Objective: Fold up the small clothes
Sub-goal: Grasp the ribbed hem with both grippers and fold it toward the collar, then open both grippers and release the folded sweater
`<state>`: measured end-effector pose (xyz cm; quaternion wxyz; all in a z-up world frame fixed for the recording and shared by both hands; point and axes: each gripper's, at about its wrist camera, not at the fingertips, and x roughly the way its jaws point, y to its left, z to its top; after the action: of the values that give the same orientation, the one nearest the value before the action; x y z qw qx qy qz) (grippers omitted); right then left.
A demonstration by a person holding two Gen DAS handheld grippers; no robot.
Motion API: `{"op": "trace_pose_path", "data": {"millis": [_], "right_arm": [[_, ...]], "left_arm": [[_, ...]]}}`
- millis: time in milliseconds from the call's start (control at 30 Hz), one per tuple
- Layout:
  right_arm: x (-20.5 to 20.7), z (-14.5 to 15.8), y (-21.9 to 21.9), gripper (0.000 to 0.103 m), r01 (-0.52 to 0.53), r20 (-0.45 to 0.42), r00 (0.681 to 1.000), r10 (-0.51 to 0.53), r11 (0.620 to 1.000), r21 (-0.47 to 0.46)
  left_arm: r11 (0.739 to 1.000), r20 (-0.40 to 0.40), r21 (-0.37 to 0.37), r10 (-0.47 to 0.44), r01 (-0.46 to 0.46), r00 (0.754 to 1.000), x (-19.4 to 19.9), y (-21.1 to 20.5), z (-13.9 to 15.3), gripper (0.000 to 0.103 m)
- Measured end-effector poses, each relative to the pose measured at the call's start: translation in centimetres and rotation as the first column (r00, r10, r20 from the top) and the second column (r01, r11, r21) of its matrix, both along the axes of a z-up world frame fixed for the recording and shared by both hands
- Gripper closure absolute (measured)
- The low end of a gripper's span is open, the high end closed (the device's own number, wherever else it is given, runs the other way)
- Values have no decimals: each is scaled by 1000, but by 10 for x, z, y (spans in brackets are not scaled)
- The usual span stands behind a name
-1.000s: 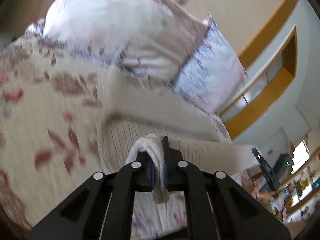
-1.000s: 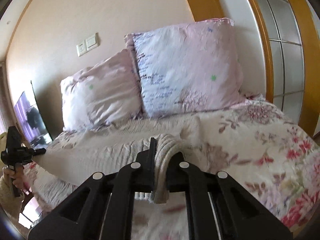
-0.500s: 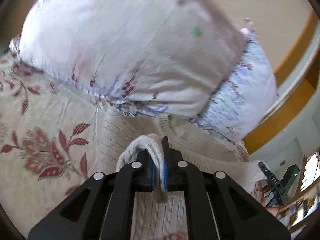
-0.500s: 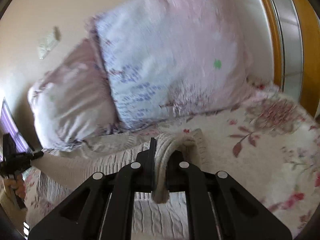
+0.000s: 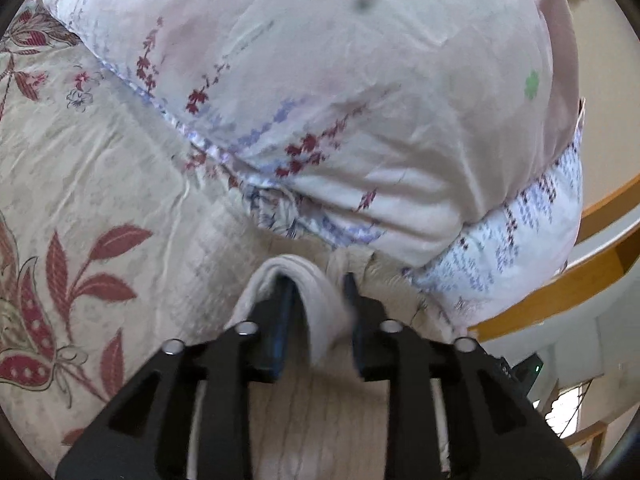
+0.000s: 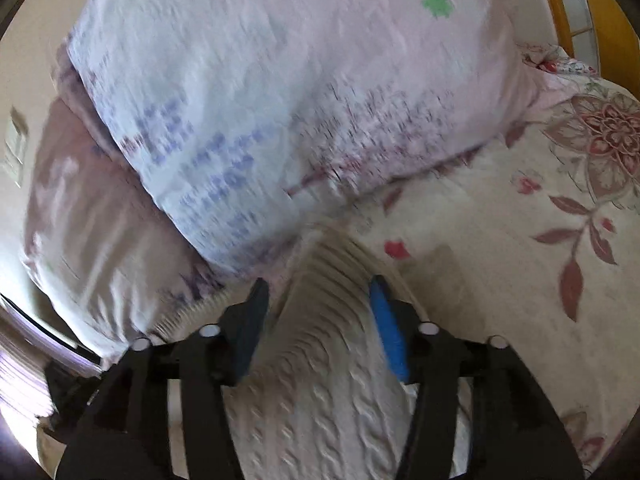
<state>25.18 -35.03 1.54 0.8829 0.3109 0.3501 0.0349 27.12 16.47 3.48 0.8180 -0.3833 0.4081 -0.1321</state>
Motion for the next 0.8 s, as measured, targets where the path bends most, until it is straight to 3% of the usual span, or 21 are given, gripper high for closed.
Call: {"op": "trace_pose_path", "data": {"millis": [67, 167, 300, 367, 500, 800], "right_arm": [[-5, 6, -4, 45, 3, 20, 1000, -3, 1000, 11], [-21, 17, -8, 45, 6, 34, 999, -5, 1000, -25], [-55, 24, -15, 49, -1, 29, 1000, 4, 993, -117], [-67, 23, -20, 56, -16, 8, 1000, 17, 991, -132], [-82, 14, -24, 56, -41, -40, 999, 36, 988, -151], [-89, -5, -23, 60, -60, -130, 991, 33, 976, -209]], "left_arm": [[1000, 23, -5, 18, -18, 1000, 0, 2, 7, 58], [999, 62, 35, 23, -25, 998, -11, 7, 20, 51], [992, 66, 128, -30, 21, 997, -34, 15, 30, 51], [982, 63, 182, -61, 49, 996, -51, 16, 31, 53], [966, 47, 243, -106, 91, 993, -73, 17, 29, 57], [944, -16, 304, -133, 131, 991, -92, 10, 12, 63]]}}
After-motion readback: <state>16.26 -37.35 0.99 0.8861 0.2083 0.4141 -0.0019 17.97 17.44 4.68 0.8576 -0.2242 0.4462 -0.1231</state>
